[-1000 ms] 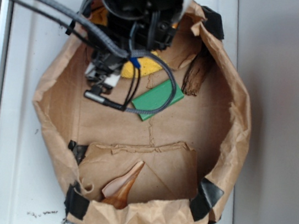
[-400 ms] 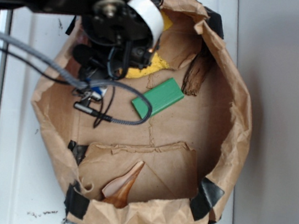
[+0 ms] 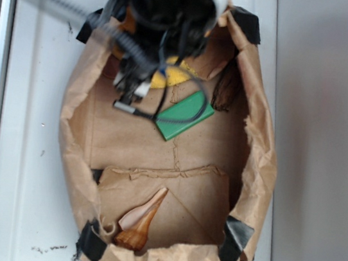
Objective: Grab the yellow cloth.
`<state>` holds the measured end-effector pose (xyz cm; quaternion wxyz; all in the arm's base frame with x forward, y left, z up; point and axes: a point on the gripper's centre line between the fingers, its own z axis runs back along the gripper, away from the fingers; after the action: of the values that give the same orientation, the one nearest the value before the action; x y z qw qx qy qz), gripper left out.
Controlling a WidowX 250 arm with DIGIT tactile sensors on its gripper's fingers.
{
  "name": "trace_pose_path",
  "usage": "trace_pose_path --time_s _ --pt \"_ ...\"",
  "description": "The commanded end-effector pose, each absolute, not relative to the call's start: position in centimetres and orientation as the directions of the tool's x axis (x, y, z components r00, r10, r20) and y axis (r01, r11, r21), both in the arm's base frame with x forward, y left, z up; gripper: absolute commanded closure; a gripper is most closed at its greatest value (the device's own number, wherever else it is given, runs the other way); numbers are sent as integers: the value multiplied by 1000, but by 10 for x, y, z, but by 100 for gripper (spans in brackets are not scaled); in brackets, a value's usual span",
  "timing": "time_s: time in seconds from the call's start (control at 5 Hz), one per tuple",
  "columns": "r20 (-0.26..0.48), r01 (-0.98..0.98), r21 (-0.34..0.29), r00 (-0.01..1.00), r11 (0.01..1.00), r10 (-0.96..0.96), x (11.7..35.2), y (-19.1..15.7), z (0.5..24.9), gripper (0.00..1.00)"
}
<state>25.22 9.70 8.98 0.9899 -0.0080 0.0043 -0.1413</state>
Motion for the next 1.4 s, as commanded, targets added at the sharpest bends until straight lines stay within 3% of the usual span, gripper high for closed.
trace_pose_path --time_s 0.0,0.6,1.2 --pt "61 300 22 952 954 -301 247 127 101 0" --pt "55 339 34 939 940 -341 251 99 81 0" --pt "9 319 114 947 941 -322 266 72 47 0"
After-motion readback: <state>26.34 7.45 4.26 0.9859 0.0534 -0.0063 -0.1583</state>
